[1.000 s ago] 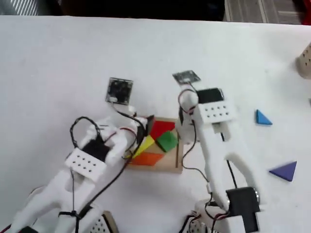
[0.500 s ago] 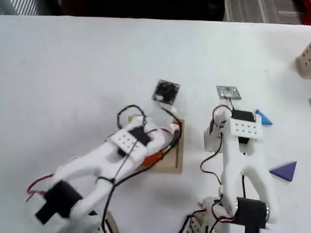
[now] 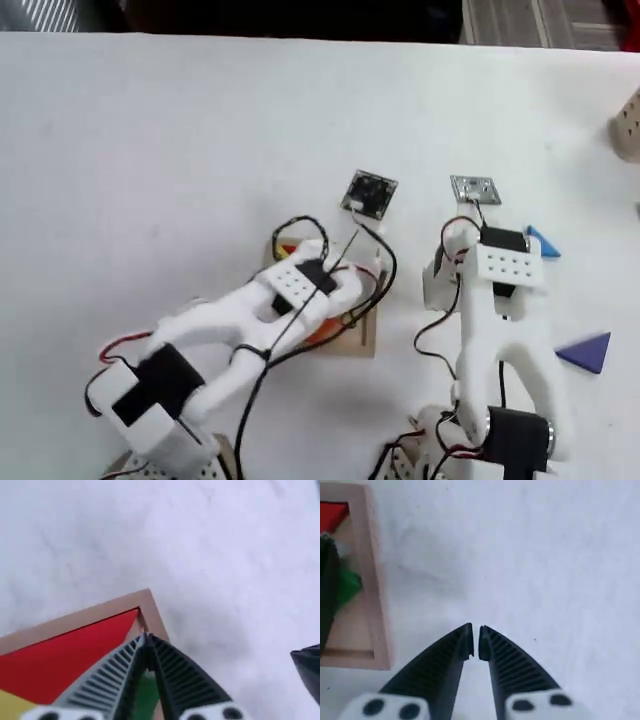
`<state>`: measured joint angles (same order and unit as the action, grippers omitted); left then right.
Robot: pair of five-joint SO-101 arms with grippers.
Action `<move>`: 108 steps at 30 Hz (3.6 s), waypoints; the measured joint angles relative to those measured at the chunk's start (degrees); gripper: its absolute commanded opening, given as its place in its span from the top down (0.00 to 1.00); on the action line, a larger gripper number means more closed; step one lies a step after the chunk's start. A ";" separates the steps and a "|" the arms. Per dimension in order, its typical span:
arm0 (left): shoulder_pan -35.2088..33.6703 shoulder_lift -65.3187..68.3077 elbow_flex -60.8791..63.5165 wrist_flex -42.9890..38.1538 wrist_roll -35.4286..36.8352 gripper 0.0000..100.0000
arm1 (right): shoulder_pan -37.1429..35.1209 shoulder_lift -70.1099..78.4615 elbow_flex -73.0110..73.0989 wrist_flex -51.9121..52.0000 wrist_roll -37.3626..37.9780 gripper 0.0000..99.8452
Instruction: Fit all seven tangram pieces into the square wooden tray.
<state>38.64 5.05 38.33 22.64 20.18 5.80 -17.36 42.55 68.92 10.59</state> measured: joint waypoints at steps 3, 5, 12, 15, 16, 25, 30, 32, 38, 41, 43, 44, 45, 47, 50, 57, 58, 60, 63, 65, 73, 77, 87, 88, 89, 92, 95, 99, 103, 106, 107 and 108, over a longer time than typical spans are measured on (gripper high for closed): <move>0.00 -2.11 3.25 0.09 0.00 0.98 | 0.00 0.00 0.00 0.00 0.00 0.98; 0.00 -4.13 5.01 0.26 0.00 0.98 | -0.09 0.00 0.00 0.00 0.00 0.98; 0.00 -9.32 7.65 2.73 0.00 0.98 | -0.09 0.00 1.41 -1.93 0.00 0.98; 0.00 -9.76 7.65 2.73 0.00 0.98 | -0.09 -0.09 1.58 -2.20 0.00 0.98; 0.00 -9.76 7.65 2.73 0.00 0.98 | -0.09 -0.09 1.58 -2.29 0.00 0.98; -0.70 -9.76 7.65 -2.11 0.00 0.98 | -0.09 -0.09 1.58 -2.37 0.00 0.98; -1.23 -9.76 7.65 -3.08 0.00 0.98 | -0.09 -0.09 1.58 -2.37 0.00 0.98; -1.23 -9.76 7.65 -3.08 0.00 0.98 | 0.00 -0.09 1.58 -2.46 0.00 0.98; -0.09 -9.76 8.88 -3.08 0.00 0.98 | -0.09 -0.09 1.58 -2.46 0.00 0.98; 0.00 -9.76 9.23 -3.08 0.00 0.97 | -0.09 -0.09 1.58 -2.46 0.00 0.98; 0.00 -9.76 9.32 -3.08 0.00 0.97 | -0.09 -0.09 1.58 -2.46 0.00 0.98; 0.00 -9.76 9.32 -3.08 0.00 0.97 | -0.09 -0.09 1.58 -2.46 0.00 0.98; 0.00 -9.76 9.32 -3.08 -0.09 0.97 | 0.09 -0.09 1.58 -2.46 0.00 0.98; 0.00 -9.76 9.32 -3.08 -1.05 0.97 | 1.85 -0.09 1.58 -2.46 0.00 0.98; 1.05 -9.76 9.32 -3.08 -2.46 0.88 | 6.86 -0.18 1.32 -2.46 0.00 0.98; 3.78 -9.76 9.32 -1.14 -2.55 0.64 | 22.86 -0.18 -0.79 -2.64 3.25 0.98; 3.96 -9.76 9.32 -0.09 -2.55 0.64 | 25.32 -0.18 -1.41 -2.64 5.27 0.98; 3.96 -9.76 9.14 1.76 -2.55 0.64 | 30.24 -0.18 -2.64 -2.64 9.05 0.98; 3.96 -9.76 7.82 5.71 -2.55 0.64 | 37.36 -0.18 -5.19 -2.99 13.01 0.98; 3.96 -9.93 6.33 8.88 -2.64 0.64 | 40.70 -0.18 -7.03 -3.16 15.12 0.98; 3.96 -11.52 2.37 20.84 -3.08 0.64 | 43.08 -0.18 -8.79 -3.16 17.41 0.98; 3.78 -17.67 3.52 22.15 -3.08 0.64 | 41.85 -0.18 -8.79 -3.16 17.41 0.98; -0.79 -27.96 14.07 12.66 -3.08 0.64 | 32.62 -0.18 -8.79 2.90 15.38 0.98; -1.23 -27.96 14.77 11.52 -3.08 0.64 | 32.35 -0.18 -8.79 2.46 14.59 0.96; -1.67 -27.96 15.21 10.64 -3.08 0.64 | 32.35 -0.18 -8.79 1.49 14.07 0.94; -3.08 -27.96 15.56 9.49 -3.08 0.64 | 31.74 -0.18 -8.79 -1.41 13.54 0.85; -5.19 -28.13 15.56 9.14 -3.08 0.64 | 31.38 1.23 -10.37 -2.99 13.54 0.84; -7.82 -28.57 15.56 9.14 -3.08 0.64 | 28.92 7.91 -17.14 -3.25 13.54 0.84; -9.14 -28.57 15.56 9.14 -3.08 0.66 | 26.37 18.11 -27.60 -3.34 13.54 0.84; -9.23 -28.57 15.56 9.14 -3.08 0.75 | 24.79 26.81 -36.31 -3.34 16.09 0.84; -9.23 -28.57 15.56 9.14 -3.08 0.79 | 24.35 29.63 -39.03 -3.25 17.58 0.84; -9.23 -28.57 15.56 9.14 -3.08 0.83 | 23.91 32.26 -41.76 -2.73 19.16 0.84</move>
<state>29.41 -23.52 53.89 31.78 17.10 29.71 14.90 0.79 66.20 29.76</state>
